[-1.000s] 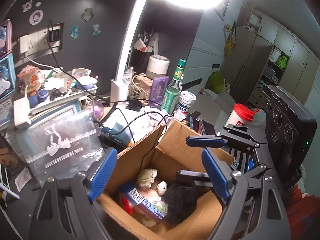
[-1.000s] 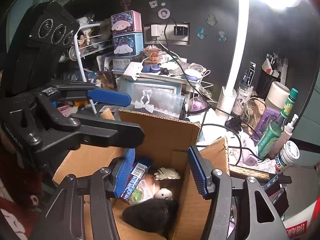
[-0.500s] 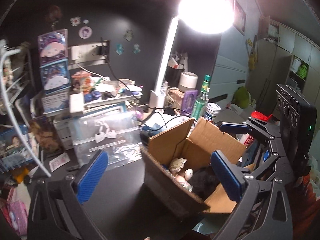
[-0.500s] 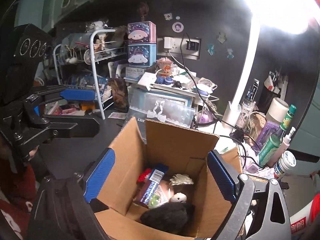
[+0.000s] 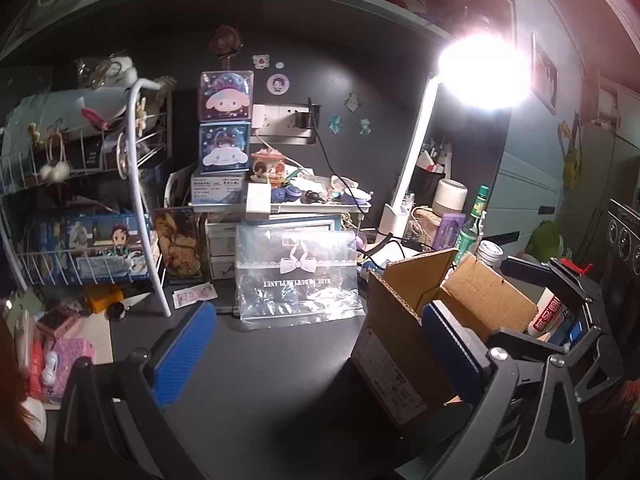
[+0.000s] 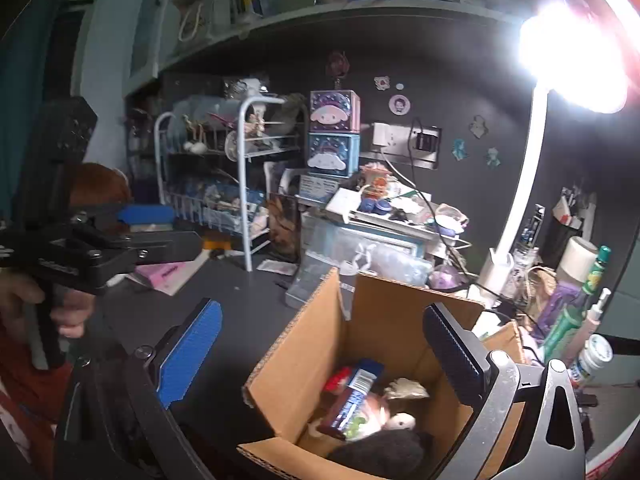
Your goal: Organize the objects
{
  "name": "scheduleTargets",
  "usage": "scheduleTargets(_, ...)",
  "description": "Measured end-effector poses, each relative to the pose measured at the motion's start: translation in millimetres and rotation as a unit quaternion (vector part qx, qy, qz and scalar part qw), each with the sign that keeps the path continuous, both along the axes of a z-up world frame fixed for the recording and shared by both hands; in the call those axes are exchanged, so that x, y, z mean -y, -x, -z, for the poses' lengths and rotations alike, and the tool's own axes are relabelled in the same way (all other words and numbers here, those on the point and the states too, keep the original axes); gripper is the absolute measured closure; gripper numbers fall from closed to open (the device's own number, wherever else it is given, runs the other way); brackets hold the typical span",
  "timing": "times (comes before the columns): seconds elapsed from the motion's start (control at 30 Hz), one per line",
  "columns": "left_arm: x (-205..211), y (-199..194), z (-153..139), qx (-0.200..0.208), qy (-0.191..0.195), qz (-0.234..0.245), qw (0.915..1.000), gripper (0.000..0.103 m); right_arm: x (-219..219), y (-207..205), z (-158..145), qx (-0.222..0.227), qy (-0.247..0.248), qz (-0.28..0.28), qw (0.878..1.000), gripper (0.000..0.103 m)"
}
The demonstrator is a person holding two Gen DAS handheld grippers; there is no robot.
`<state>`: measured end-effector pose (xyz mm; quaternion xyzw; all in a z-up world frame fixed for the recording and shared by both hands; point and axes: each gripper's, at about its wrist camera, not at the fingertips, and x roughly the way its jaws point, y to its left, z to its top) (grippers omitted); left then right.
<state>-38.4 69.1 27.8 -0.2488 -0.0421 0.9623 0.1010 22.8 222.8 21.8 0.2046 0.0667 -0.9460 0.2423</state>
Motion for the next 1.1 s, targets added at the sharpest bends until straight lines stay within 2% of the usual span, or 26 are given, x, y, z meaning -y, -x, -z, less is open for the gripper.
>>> scheduleTargets(0.2,0,11,9,0.014,0.004,-0.009,0.9999,0.001,-7,3,5,-0.013,0.014,-0.01,1.0,0.001)
scheduleTargets(0.53,-3,23,11,0.019,0.01,-0.008,0.9997,0.001,-17,19,17,0.01,0.028,0.0,1.0,0.001)
scheduleTargets(1.1,2,22,12,0.019,0.007,-0.006,0.9998,0.001,-19,24,25,0.026,0.043,0.006,0.999,0.001)
